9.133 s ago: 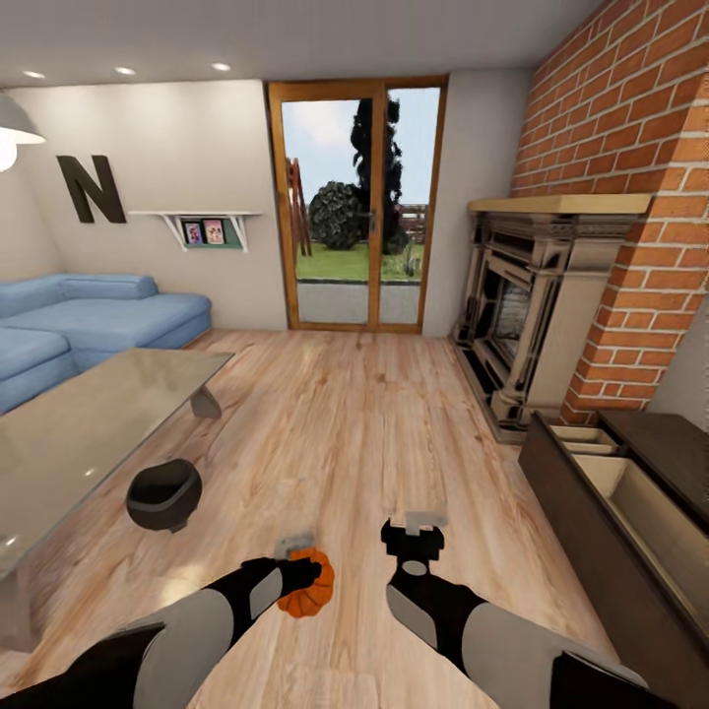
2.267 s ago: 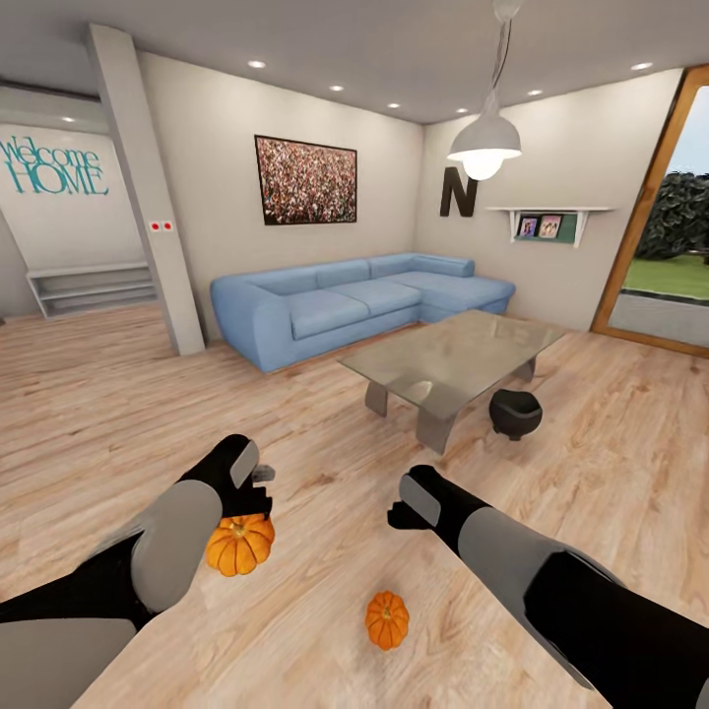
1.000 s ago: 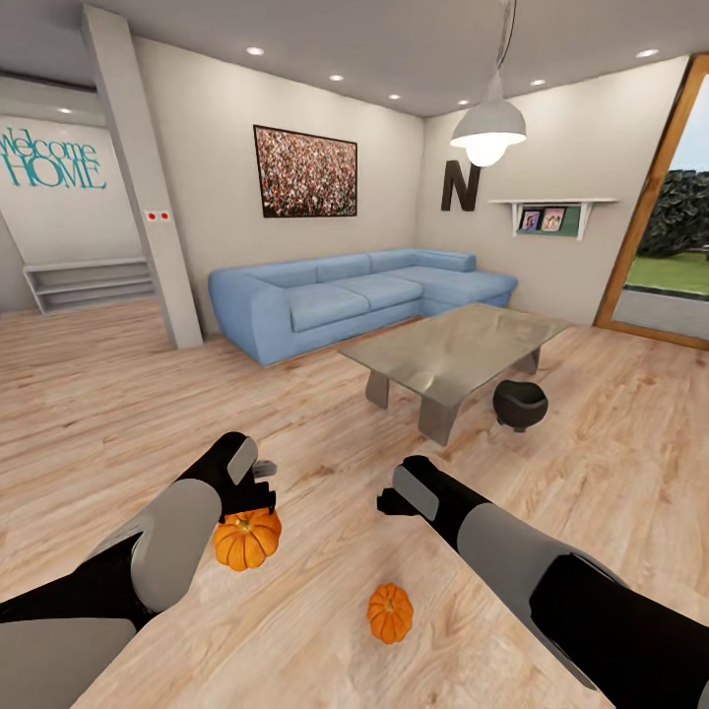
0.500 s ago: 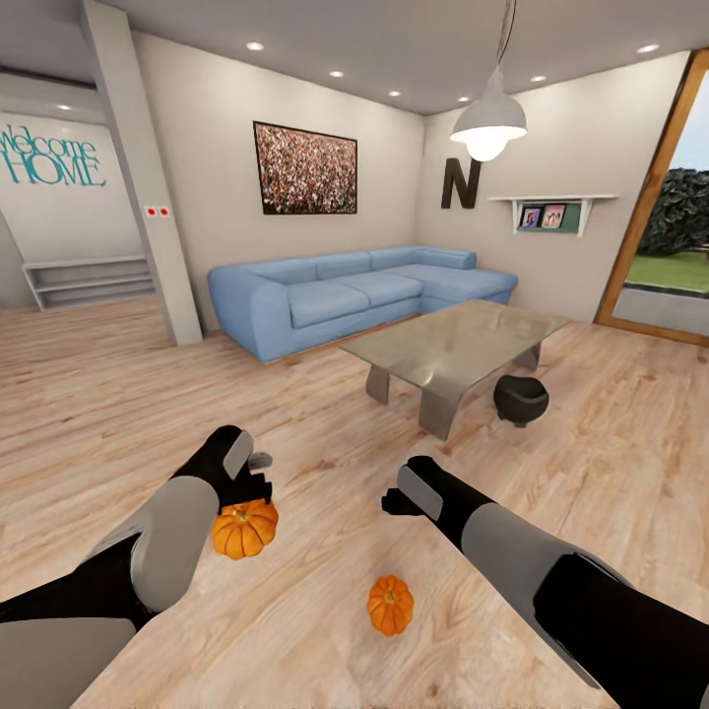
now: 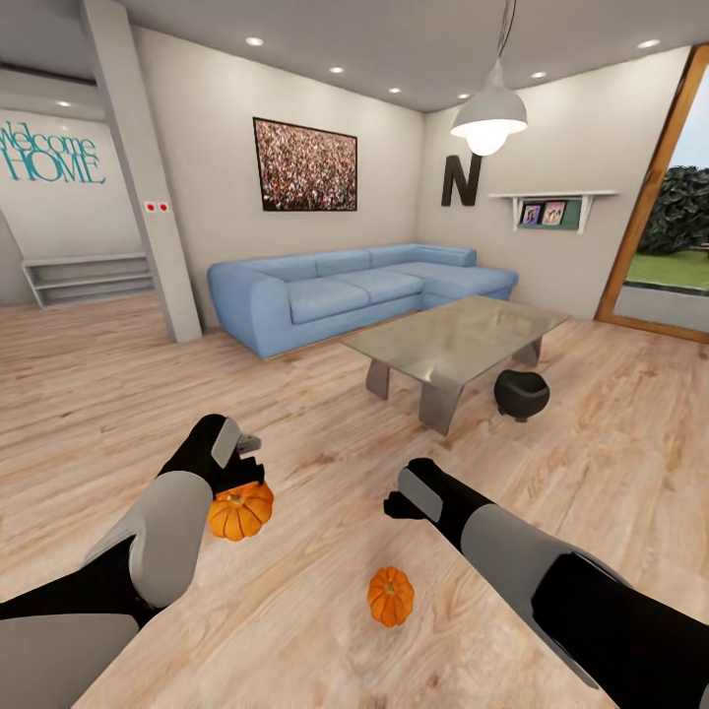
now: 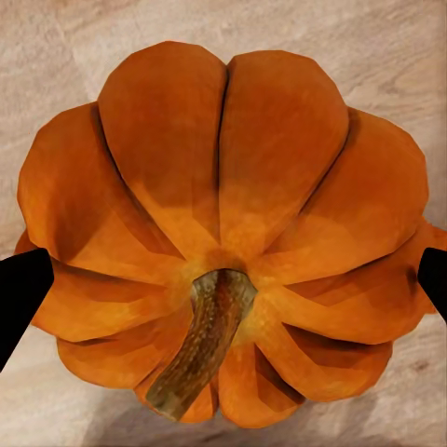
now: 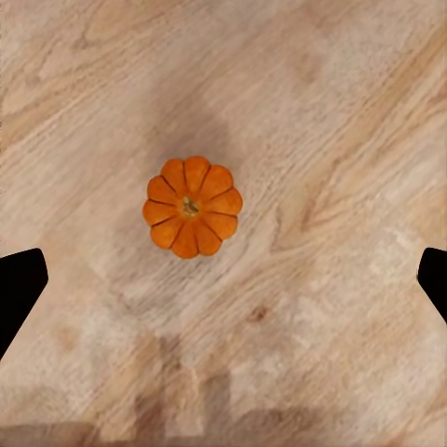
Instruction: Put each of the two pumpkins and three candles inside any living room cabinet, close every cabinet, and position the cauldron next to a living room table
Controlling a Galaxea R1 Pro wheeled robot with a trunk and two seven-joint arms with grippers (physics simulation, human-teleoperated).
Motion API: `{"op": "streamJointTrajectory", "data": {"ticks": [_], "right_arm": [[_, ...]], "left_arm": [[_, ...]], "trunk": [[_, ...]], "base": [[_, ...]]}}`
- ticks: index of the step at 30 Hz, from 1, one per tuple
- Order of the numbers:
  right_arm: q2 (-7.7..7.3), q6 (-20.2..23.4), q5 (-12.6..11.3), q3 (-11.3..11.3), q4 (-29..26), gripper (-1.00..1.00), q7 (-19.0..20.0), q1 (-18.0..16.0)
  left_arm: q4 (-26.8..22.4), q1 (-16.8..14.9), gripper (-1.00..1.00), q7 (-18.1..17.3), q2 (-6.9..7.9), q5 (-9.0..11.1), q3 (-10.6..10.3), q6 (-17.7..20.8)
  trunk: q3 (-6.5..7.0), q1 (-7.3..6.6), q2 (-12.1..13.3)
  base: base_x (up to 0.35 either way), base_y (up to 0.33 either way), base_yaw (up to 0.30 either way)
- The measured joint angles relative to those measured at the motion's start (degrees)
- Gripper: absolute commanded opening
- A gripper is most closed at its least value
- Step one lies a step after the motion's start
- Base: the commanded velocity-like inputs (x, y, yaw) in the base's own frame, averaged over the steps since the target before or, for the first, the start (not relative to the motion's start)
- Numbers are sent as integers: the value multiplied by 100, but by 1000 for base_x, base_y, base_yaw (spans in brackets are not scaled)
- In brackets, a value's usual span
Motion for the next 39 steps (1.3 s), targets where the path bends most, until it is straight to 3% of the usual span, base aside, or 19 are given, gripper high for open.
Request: {"op": "streamJointTrajectory", "data": {"ticks": [11, 23, 31, 36, 38, 39], "right_arm": [[-9, 24, 45, -33, -876, 100, -38, -19], [-32, 34, 51, -33, -991, 100, -44, -109], [-47, 11, 40, -25, -953, 100, -14, -121], [-98, 9, 35, -13, -942, 100, -5, -122], [-132, 8, 31, -7, -940, 100, -3, -122], [-148, 13, 29, -7, -939, 100, -1, -121]], "left_arm": [[-21, -2, -100, 19, 10, -10, 10, 1], [-165, -3, -100, 19, -8, 1, 12, 8], [-390, -27, -100, 14, 16, -2, -7, 28], [-507, -269, -100, 12, 36, -4, -7, 91], [-214, -512, -100, 5, 52, 30, 2, 90], [212, -779, -100, 3, 90, -16, 6, 103]], "trunk": [[-197, 242, -441], [-413, 505, -921], [-589, 526, -933], [-700, 539, -940], [-745, 544, -942], [-767, 547, -944]], "base": [[0, 0, 0], [0, 0, 0], [0, 0, 0], [0, 0, 0], [0, 0, 0], [0, 0, 0]]}}
